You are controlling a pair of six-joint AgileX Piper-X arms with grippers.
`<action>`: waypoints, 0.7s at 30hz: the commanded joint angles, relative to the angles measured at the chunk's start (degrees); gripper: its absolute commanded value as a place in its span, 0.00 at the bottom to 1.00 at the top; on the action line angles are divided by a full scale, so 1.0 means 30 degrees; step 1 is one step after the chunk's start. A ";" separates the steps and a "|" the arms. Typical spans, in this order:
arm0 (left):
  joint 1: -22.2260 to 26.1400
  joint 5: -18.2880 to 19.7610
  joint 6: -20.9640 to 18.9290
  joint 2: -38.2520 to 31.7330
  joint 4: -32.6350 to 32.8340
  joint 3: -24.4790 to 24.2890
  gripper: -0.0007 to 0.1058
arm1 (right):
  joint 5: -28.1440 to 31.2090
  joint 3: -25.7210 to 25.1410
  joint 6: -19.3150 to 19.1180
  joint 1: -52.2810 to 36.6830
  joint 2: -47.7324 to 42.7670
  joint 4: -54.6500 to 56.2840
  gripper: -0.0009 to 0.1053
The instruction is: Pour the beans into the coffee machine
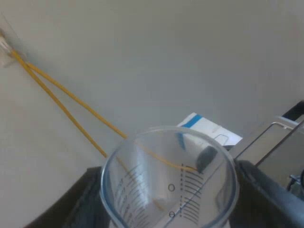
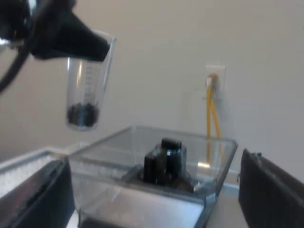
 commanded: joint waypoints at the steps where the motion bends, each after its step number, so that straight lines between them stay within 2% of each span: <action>1: -0.0213 -0.0640 0.2136 -0.0204 -0.0296 -0.0209 0.13 | -0.0163 -0.0224 -0.0041 -0.0111 -0.0060 -0.1341 0.71; 2: -0.0401 -0.0951 0.3089 -0.0204 -0.0296 -0.0209 0.13 | -0.0163 -0.0224 -0.0041 -0.0111 -0.0060 -0.1416 0.71; 5: -0.0816 -0.1526 0.4654 -0.0204 -0.0339 -0.0209 0.13 | -0.0163 -0.0224 -0.0041 -0.0111 -0.0060 -0.1370 0.71; 8: -0.1568 -0.2259 0.7158 -0.0204 -0.0514 -0.0209 0.13 | -0.0163 -0.0224 -0.0041 -0.0111 -0.0060 -0.1259 0.71; 10: -0.2166 -0.3785 0.9438 -0.0153 -0.0825 -0.0209 0.13 | -0.0163 -0.0224 -0.0041 -0.0111 -0.0060 -0.1259 0.71; 12: -0.2432 -0.4186 1.0828 -0.0070 -0.1230 -0.0209 0.13 | -0.0163 -0.0224 -0.0041 -0.0111 -0.0060 -0.1293 0.71; 17: -0.2949 -0.4183 1.4314 0.0190 -0.1497 -0.0209 0.13 | -0.0163 -0.0224 -0.0041 -0.0111 -0.0060 -0.1290 0.71; 19: -0.3027 -0.4183 1.6139 0.0380 -0.1482 -0.0209 0.13 | -0.0163 -0.0224 0.0054 -0.0111 -0.0060 -0.1290 0.71; 21: -0.3082 -0.4183 1.6639 0.0435 -0.1482 -0.0209 0.13 | -0.0163 -0.0224 0.0300 -0.0111 -0.0060 -0.1290 0.71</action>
